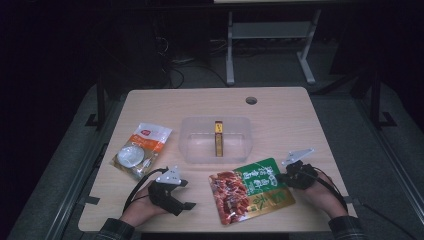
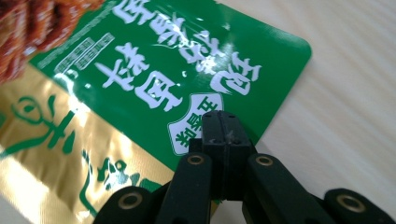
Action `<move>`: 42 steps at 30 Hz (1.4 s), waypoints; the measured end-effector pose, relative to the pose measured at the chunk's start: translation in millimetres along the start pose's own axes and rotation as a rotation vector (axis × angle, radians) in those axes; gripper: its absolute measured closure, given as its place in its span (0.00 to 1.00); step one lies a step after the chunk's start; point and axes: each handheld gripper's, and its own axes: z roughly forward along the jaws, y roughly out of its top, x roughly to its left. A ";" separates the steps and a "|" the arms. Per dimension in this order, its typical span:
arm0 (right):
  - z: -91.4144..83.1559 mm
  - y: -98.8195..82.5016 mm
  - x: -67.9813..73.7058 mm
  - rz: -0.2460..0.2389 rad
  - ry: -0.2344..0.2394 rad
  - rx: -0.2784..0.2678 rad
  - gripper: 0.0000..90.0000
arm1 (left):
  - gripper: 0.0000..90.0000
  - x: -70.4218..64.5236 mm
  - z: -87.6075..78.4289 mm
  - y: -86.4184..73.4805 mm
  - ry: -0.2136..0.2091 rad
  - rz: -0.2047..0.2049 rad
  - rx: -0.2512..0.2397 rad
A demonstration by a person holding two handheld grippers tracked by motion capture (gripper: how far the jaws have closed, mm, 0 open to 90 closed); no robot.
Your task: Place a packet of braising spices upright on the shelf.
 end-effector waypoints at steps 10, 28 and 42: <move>14.3 18.2 25.6 -0.093 0.070 -0.001 1.00 | 0.17 0.0 -0.1 -0.1 0.005 -0.002 -0.009; 38.4 48.6 57.1 -0.222 0.107 -0.015 1.00 | 0.14 -3.4 -0.5 5.4 0.045 0.007 -0.006; 18.1 36.8 47.2 -0.110 0.156 -0.148 0.68 | 0.14 -8.6 7.5 12.0 0.050 0.005 0.002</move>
